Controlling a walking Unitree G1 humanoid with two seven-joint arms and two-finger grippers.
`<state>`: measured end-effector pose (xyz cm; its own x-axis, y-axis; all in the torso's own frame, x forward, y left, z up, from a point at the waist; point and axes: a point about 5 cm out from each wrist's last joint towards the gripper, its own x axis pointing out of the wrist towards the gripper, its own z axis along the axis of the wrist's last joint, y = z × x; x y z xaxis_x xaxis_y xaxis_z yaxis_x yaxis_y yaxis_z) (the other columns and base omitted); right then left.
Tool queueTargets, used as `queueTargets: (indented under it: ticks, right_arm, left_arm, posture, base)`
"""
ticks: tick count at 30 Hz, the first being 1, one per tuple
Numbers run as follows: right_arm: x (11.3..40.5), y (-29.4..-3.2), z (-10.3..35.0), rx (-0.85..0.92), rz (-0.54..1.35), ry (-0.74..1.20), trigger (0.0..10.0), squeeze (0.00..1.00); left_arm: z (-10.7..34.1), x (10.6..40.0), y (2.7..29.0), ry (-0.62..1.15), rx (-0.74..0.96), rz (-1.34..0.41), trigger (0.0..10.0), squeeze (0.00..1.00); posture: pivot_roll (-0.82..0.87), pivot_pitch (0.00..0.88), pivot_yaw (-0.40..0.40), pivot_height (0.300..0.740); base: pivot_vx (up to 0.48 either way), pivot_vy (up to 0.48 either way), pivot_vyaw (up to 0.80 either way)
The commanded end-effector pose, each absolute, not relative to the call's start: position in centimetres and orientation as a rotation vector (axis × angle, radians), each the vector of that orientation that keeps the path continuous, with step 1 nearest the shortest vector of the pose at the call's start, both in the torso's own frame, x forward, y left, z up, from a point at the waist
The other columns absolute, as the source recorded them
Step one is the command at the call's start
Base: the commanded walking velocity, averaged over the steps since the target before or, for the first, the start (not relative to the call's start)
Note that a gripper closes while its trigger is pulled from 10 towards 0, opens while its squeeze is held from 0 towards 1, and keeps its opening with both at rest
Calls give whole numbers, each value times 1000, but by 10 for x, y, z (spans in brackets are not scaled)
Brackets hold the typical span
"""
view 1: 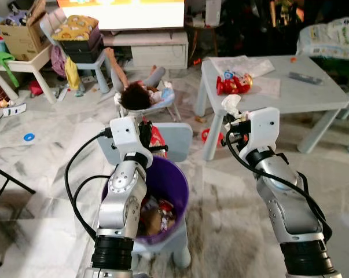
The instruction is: Picking trash to rubbish bin
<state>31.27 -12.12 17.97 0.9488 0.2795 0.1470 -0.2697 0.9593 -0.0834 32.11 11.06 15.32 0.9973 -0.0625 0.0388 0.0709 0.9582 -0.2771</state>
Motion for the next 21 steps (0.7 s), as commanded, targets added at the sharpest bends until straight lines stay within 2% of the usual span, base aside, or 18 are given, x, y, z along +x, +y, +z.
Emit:
queueTargets:
  ticks: [1, 8, 21]
  right_arm:
    - [312, -123, 182, -70, 277, -169, 0, 0]
    - [312, -123, 182, -69, 278, -169, 0, 0]
    - [312, -123, 182, -75, 284, -171, 0, 0]
  left_arm:
    - [151, 320, 118, -16, -270, -22, 0, 0]
    - [132, 313, 128, 79, -290, 51, 0, 0]
    - [94, 297, 128, 353, -349, 88, 0, 0]
  posture:
    - [-1, 108, -8, 740]
    - [7, 107, -6, 740]
    - [10, 105, -9, 740]
  base:
    - [0, 0, 0]
    - [0, 0, 0]
    - [0, 0, 0]
